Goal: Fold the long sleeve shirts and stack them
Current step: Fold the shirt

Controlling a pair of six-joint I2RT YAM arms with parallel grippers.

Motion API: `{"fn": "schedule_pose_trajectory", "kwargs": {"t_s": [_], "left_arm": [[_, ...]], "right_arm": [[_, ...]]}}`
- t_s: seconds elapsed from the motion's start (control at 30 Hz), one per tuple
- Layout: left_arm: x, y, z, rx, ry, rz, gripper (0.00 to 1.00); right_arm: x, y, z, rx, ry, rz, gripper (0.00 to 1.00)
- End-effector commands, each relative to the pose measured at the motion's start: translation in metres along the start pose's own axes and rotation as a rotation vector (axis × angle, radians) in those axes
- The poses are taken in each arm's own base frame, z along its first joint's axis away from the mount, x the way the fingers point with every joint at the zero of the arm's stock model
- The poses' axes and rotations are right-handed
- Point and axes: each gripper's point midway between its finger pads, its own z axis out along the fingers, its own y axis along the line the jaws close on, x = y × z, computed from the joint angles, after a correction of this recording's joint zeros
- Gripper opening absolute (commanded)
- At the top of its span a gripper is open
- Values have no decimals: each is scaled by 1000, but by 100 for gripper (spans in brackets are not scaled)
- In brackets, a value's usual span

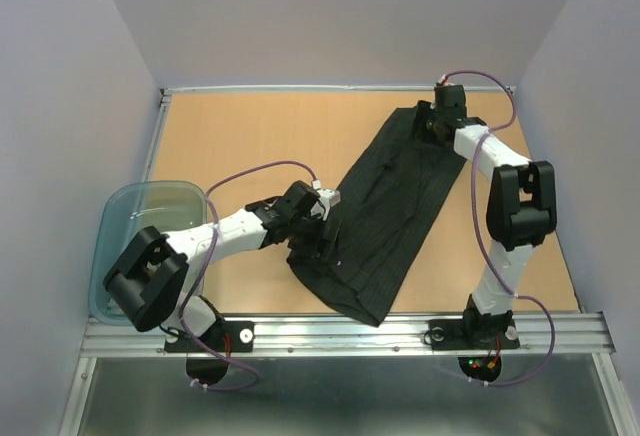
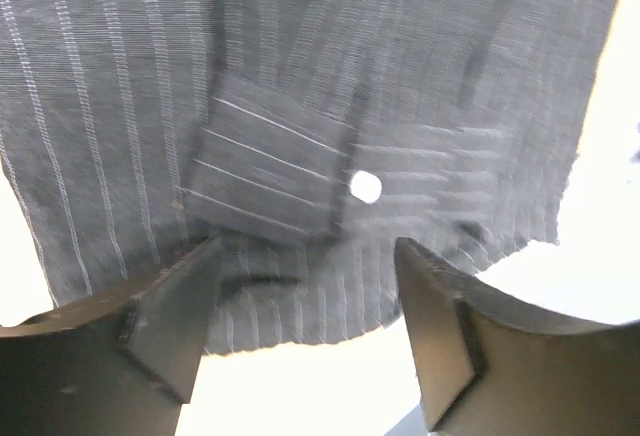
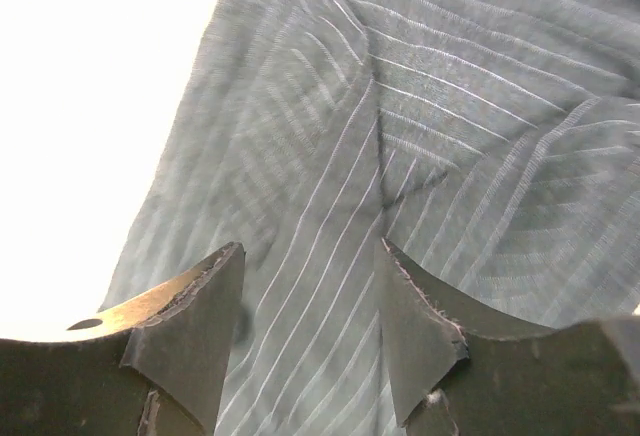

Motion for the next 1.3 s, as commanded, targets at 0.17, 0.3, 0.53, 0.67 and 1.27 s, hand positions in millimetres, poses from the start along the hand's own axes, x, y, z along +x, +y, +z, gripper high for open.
{"fn": "schedule_pose_trajectory", "kwargs": {"t_s": [0.17, 0.3, 0.53, 0.67, 1.27], "left_arm": [[-114, -29, -71, -33, -400, 171, 88], [-112, -18, -42, -47, -318, 148, 86], [-100, -7, -8, -50, -229, 84, 77], [-92, -3, 5, -45, -180, 55, 77], [-55, 3, 40, 2, -4, 29, 65]], "right_arm": [[15, -3, -96, -64, -69, 82, 60], [37, 0, -114, -109, -42, 124, 60], [54, -4, -123, -119, -23, 137, 60], [61, -4, -121, -122, -4, 141, 60], [76, -5, -123, -136, 19, 143, 60]]}}
